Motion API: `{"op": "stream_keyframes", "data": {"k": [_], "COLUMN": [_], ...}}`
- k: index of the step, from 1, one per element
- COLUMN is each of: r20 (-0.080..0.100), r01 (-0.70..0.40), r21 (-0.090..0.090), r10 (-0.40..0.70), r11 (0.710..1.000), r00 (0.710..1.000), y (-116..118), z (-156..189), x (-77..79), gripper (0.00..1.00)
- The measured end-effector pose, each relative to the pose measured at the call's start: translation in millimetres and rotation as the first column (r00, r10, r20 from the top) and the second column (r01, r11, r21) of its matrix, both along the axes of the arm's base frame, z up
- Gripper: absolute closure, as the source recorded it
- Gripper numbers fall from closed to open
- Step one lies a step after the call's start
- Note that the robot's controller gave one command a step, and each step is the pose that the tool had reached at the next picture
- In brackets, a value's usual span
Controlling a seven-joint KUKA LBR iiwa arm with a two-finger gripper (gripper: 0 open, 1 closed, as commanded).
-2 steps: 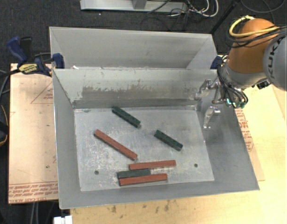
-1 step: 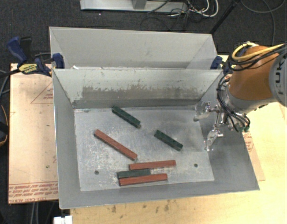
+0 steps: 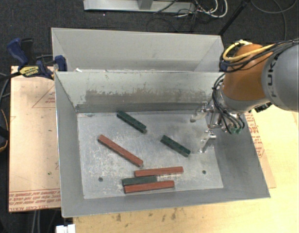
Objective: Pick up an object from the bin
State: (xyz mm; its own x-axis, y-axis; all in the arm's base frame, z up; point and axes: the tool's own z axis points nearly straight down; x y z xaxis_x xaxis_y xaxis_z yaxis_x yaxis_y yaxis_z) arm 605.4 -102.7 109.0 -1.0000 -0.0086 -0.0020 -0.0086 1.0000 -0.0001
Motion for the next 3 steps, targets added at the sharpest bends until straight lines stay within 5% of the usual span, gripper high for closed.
{"op": "stream_keyframes", "data": {"k": [1, 2, 3], "r20": [0.022, 0.022, 0.002], "r01": [0.131, 0.131, 0.119], "r21": [0.001, 0.001, 0.001], "r10": [-0.131, -0.131, -0.119], "r11": [0.991, 0.991, 0.993], "r00": [0.991, 0.991, 0.993], "y": [47.6, 47.6, 62.1], "z": [-30.5, -30.4, 103.0], "x": [-36.8, -36.8, -10.7], "gripper": [1.0, 1.0, 1.0]}}
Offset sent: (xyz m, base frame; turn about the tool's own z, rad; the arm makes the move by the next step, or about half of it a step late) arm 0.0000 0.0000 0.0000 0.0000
